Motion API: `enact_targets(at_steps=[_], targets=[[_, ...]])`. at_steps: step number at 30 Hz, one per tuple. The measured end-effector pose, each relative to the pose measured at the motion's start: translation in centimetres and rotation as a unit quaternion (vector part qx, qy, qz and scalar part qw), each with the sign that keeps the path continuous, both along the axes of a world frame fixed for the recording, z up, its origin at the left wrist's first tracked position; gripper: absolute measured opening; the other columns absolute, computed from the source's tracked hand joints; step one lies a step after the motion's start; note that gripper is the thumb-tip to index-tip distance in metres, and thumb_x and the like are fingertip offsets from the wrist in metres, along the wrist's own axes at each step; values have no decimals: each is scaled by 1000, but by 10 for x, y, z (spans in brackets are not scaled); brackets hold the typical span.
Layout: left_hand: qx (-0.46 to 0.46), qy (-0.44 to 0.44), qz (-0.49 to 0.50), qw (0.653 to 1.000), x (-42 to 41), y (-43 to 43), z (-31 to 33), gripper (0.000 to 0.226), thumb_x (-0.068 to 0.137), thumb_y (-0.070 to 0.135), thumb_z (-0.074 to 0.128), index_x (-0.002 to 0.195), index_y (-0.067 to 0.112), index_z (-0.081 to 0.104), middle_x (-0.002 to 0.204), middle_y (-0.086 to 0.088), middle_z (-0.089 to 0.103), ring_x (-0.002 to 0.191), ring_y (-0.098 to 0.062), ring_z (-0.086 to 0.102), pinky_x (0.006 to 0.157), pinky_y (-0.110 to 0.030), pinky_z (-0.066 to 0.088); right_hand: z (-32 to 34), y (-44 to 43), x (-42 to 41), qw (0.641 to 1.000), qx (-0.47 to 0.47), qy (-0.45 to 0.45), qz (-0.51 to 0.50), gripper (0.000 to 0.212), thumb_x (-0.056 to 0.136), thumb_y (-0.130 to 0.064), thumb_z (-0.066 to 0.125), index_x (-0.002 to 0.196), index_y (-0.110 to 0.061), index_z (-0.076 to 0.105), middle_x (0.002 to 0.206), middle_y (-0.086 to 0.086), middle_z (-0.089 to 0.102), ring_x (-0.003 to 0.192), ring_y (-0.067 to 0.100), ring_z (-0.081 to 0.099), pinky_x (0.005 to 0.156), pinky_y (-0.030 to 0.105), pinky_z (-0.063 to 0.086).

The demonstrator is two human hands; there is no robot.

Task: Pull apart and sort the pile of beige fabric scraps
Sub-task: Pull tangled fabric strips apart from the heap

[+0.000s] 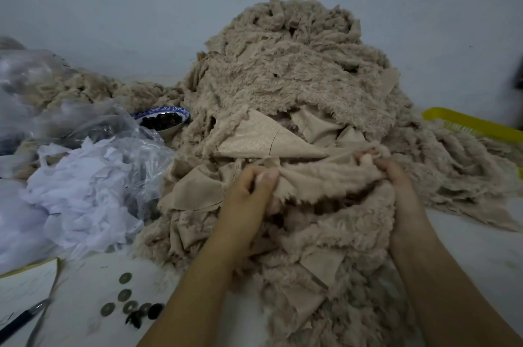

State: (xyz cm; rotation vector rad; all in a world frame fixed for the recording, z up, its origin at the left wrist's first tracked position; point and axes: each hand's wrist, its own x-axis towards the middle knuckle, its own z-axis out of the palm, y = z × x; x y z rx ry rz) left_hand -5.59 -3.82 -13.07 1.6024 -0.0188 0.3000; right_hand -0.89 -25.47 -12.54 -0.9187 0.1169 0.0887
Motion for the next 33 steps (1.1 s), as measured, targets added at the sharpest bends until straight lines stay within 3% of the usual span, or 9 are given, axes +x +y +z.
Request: enact_targets(at_steps=[4,9,11,14,16,19,23,27,33], targets=[[-306,8,-103,946,0,9,10,16,85,30,61,77,18,67,64,-5,63,38,-8,45,46,-23,46,-9,-3,4,969,-238,-36,-58,22,94,-32,58,94,-14,70,87,2,74,82,16,71,69,28,57],[-153,31,-90,984,-2,9,10,17,79,38,69,91,29,76,71,4,69,49,-9,53,46,-19,43,-11,6,10,862,-478,-54,-161,19,97,-23,54,113,-14,53,121,12,54,92,19,60,69,34,48],[-68,28,-80,994,-3,10,7,13,85,39,70,97,40,75,93,8,75,79,-14,69,69,-29,55,-8,13,0,802,-519,-170,-244,31,96,-24,53,123,-8,52,129,9,44,110,29,55,91,42,49],[40,-8,-93,995,-5,4,5,18,92,34,66,102,49,69,105,18,71,96,-4,68,78,-24,56,3,29,-20,741,-522,-350,-236,33,96,-37,41,113,-17,60,113,-8,52,105,6,52,91,19,40],[81,-29,-108,990,-7,-3,6,20,90,38,65,104,52,66,105,20,70,96,-2,67,78,-21,55,5,44,-30,775,-506,-369,-89,35,98,-50,36,106,-28,62,103,-14,62,99,-3,57,82,12,43],[85,-64,-135,985,-8,-9,4,21,93,34,62,109,47,65,108,17,70,100,-3,67,81,-19,54,-2,58,-33,808,-502,-304,51,51,94,-66,40,91,-20,61,84,-1,66,78,13,63,72,35,53],[77,-37,-79,993,-7,-2,6,14,97,34,61,98,46,68,74,23,63,60,6,57,53,-11,44,1,40,-23,845,-470,-247,-66,43,89,-59,52,65,-25,45,53,-13,44,47,3,39,44,16,35],[250,-40,2,968,-1,7,1,31,99,45,52,81,24,65,74,6,64,68,-10,60,60,-34,48,3,24,-11,875,-400,-200,-186,45,97,-44,56,63,-23,36,51,-13,35,46,2,34,42,16,29],[328,-43,175,927,5,26,2,53,97,54,44,54,23,39,45,6,44,48,-8,44,52,-30,31,2,7,-1,894,-330,-133,-274,47,100,-40,56,63,-20,35,51,-9,39,41,0,33,39,13,28]])
